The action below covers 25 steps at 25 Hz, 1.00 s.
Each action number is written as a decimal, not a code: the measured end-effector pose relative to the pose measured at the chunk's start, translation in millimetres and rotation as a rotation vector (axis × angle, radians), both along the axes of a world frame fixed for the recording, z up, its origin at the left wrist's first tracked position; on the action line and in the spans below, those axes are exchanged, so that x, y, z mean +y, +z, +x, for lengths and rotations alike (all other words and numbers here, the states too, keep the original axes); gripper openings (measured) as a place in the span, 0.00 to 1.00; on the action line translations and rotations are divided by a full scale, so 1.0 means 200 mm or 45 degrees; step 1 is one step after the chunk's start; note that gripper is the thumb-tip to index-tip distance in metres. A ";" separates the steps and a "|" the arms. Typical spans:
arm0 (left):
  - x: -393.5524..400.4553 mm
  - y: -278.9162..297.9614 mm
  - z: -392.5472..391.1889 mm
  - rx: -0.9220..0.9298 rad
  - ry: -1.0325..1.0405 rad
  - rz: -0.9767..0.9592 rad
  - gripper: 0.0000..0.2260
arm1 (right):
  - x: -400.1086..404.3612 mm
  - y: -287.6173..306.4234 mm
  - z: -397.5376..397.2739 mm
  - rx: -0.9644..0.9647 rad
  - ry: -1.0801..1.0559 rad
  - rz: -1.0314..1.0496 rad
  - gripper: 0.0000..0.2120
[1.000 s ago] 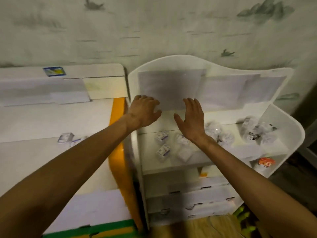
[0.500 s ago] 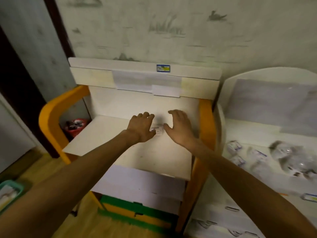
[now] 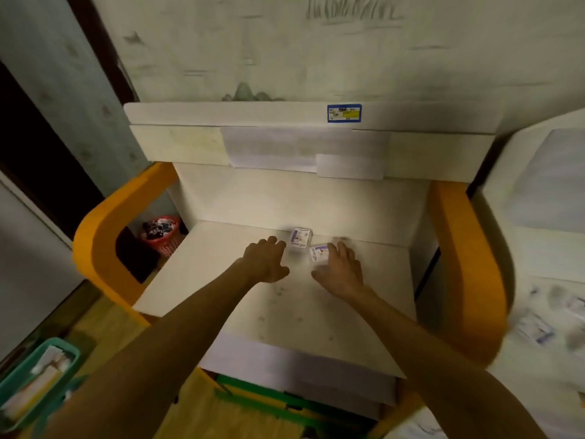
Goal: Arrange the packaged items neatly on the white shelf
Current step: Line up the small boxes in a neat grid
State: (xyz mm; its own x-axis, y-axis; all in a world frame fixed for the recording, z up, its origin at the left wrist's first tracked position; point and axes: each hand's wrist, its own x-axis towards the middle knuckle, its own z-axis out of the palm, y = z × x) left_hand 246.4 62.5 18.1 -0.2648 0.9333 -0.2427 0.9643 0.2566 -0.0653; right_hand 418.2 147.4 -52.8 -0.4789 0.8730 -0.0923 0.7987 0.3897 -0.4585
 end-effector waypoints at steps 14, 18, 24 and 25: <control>0.53 -0.35 -0.21 -0.092 -0.324 0.131 0.42 | 0.20 -0.25 -0.19 0.020 -0.058 0.248 0.39; 0.56 -0.33 -0.25 -0.069 -0.317 0.078 0.43 | 0.21 -0.23 -0.16 -0.040 0.022 0.110 0.46; 0.42 -0.34 -0.27 -0.213 -0.299 0.069 0.42 | 0.21 -0.21 -0.13 0.050 0.036 0.081 0.41; 0.40 -0.34 -0.28 -0.210 -0.309 0.078 0.41 | 0.20 -0.21 -0.11 0.101 -0.005 0.096 0.39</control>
State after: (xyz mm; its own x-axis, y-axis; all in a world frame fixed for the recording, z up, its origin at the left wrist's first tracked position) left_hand 189.5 143.2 -49.2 0.0061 0.9787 -0.2050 0.9943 0.0160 0.1059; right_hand 396.0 187.5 -94.1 -0.4786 0.8779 0.0122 0.7625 0.4225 -0.4899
